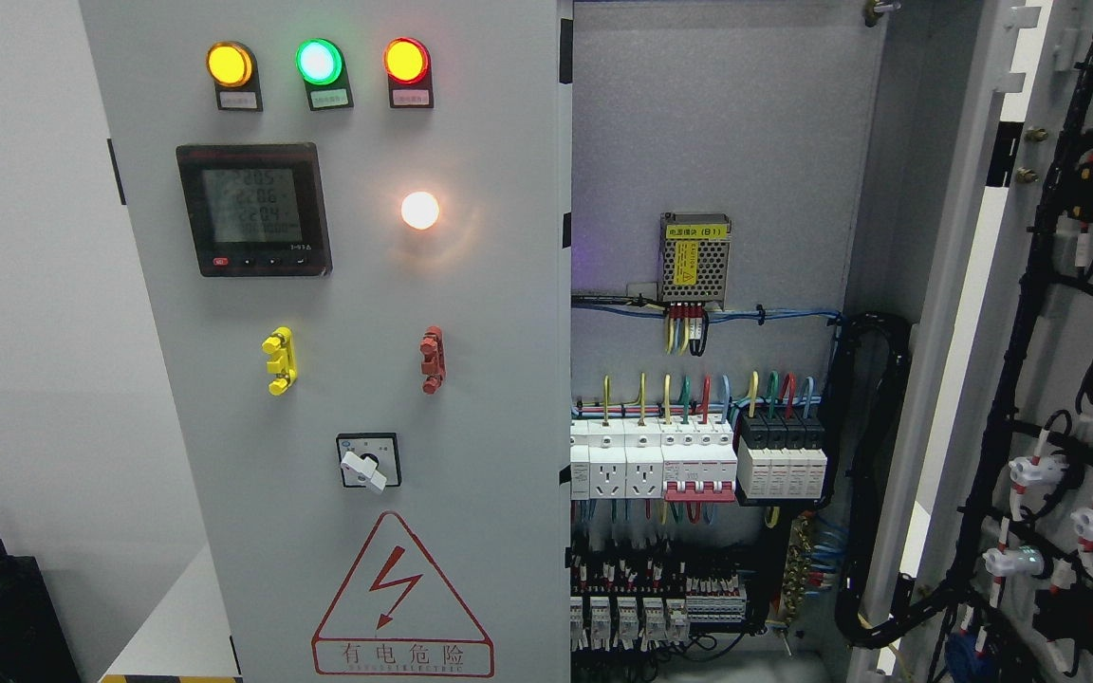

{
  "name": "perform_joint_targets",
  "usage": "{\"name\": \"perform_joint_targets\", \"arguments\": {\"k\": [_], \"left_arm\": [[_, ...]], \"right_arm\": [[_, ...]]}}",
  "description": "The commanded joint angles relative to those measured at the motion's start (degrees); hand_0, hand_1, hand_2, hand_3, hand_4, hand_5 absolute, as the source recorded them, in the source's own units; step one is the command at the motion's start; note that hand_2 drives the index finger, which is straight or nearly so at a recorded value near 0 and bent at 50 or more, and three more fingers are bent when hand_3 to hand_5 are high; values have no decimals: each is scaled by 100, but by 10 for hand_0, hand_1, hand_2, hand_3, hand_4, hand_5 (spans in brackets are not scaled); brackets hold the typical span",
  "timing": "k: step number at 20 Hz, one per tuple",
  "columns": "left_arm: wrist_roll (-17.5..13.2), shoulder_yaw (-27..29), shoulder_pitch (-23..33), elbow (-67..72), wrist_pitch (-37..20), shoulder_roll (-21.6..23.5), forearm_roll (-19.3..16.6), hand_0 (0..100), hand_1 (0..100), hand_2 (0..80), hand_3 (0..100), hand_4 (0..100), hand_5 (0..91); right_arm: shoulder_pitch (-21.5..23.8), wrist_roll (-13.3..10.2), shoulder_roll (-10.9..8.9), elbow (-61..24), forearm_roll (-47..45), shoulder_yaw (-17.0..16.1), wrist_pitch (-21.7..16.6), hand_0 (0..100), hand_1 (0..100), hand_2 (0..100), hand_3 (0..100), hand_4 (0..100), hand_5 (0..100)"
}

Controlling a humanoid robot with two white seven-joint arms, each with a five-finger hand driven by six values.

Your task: Open door with both hands

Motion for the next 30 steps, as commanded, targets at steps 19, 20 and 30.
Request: {"name": "perform_joint_targets", "arguments": {"k": [19,20,30], "left_arm": [[380,3203,-384,957,163,-1645,-3763,0,0,0,0,31,0],[389,3291,-384,904,242,-1645,-3834,0,0,0,0,31,0],[389,3459,-375,614,287,-1645,-4142,0,0,0,0,31,0]], "right_arm": [[-2,-1,-3,0,0,0,4,107,0,0,0,0,0],[-2,-1,6,0,0,-8,4,107,0,0,0,0,0],[7,-1,6,0,0,1,4,107,0,0,0,0,0]]}}
